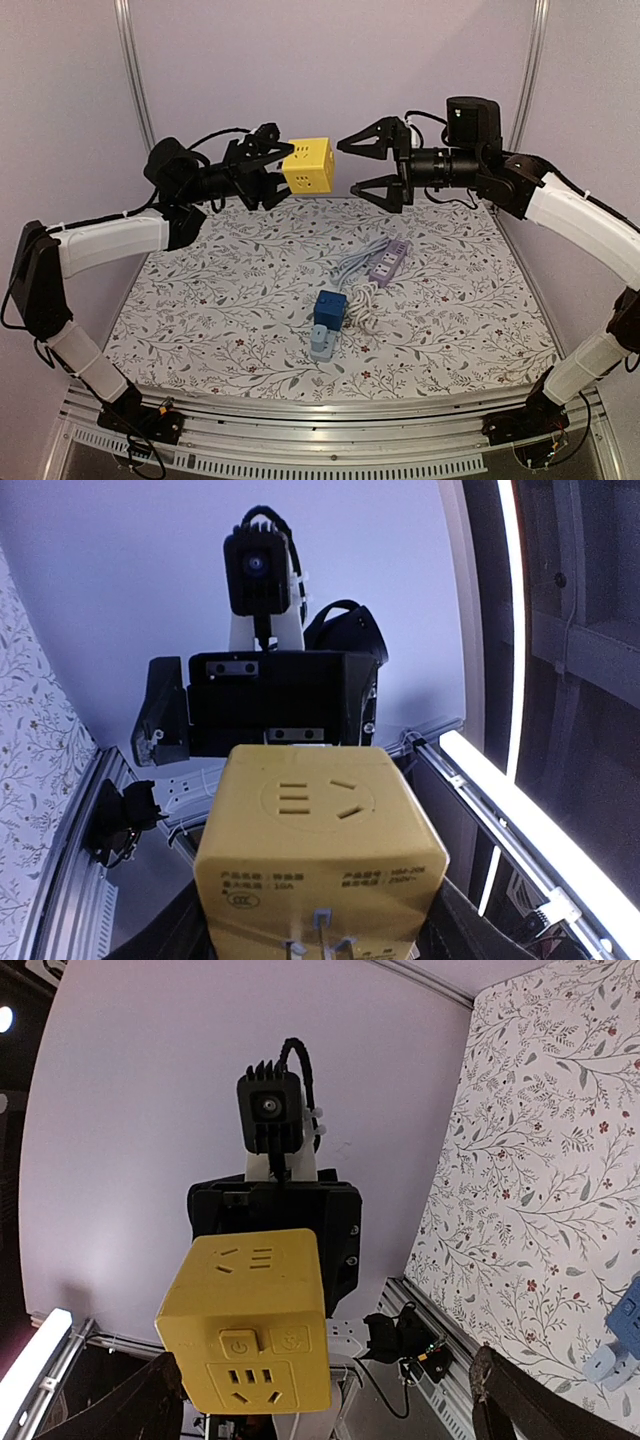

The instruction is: Insert the plug

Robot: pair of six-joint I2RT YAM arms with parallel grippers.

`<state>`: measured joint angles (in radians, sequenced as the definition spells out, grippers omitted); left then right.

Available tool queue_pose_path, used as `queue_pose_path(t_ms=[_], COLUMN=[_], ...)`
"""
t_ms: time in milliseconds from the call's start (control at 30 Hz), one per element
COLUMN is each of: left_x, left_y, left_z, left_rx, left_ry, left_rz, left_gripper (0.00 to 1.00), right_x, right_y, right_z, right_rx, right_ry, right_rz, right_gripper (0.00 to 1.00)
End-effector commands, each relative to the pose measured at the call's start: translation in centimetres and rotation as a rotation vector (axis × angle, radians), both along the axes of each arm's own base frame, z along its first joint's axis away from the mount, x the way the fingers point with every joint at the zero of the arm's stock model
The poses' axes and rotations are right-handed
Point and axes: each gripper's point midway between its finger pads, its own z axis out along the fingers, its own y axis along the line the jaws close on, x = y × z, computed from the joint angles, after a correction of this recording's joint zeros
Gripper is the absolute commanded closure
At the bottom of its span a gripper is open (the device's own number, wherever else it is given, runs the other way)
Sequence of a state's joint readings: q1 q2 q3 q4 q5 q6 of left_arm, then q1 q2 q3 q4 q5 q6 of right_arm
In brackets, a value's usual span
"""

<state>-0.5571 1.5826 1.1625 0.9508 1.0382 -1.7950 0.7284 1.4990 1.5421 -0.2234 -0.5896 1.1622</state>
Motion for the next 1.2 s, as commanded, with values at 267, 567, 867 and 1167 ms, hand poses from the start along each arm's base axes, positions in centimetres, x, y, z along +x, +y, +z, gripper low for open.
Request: queue_pose_path(t_ms=[267, 567, 867, 1167], left_x=[1.1, 2.1, 2.3, 3.1], left_y=[0.2, -0.4, -1.4, -2.4], left_z=[1.3, -0.9, -3.2, -3.3], left_rx=[-0.128, -0.091, -0.020, -0.003], left_ry=[0.027, 0.043, 0.023, 0.009], left_rz=[0.001, 0.003, 0.015, 0.020], left_gripper=[1.00, 1.00, 1.00, 1.00], right_x=[-0.6, -1.2, -1.0, -0.5], right_y=[1.6, 1.8, 2.2, 3.3], right_z=[-1.0, -0.4, 0.2, -0.5], right_rx=[0.009, 0.025, 0.039, 0.048], right_ry=[0.071, 0.059, 0.037, 0.063], right_rz=[-0.101, -0.122, -0.111, -0.083], right_gripper=[0.01, 0.01, 0.01, 0.18])
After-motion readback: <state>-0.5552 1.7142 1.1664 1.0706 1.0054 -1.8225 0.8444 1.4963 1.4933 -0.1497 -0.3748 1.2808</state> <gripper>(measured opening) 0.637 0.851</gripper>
